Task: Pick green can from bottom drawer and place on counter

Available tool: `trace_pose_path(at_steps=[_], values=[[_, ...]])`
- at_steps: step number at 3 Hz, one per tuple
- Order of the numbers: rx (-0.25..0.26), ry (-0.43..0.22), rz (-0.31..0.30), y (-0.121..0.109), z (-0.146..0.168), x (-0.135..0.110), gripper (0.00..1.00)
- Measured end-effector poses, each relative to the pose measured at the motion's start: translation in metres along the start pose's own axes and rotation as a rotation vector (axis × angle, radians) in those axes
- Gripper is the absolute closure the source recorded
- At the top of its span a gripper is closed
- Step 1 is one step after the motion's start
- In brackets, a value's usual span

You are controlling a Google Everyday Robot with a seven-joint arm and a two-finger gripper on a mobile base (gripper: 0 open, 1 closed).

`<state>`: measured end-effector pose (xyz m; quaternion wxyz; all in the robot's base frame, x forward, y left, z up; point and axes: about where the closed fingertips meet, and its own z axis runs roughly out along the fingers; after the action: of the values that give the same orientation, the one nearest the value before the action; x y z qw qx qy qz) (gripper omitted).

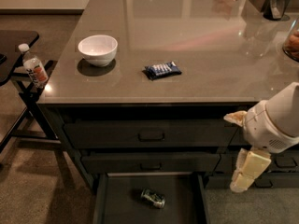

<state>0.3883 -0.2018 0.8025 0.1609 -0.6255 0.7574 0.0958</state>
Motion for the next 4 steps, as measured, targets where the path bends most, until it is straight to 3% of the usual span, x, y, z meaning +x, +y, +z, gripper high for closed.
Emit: trace_pose_path(at_steps=[1, 3, 4], values=[[-0.016, -0.051, 0.026, 0.011, 0.041, 0.003, 0.00], [0.039, -0.113, 0.142, 0.022, 0.146, 0.028, 0.00], [-0.016, -0.114, 0.222, 0.028, 0.210, 0.046, 0.00]])
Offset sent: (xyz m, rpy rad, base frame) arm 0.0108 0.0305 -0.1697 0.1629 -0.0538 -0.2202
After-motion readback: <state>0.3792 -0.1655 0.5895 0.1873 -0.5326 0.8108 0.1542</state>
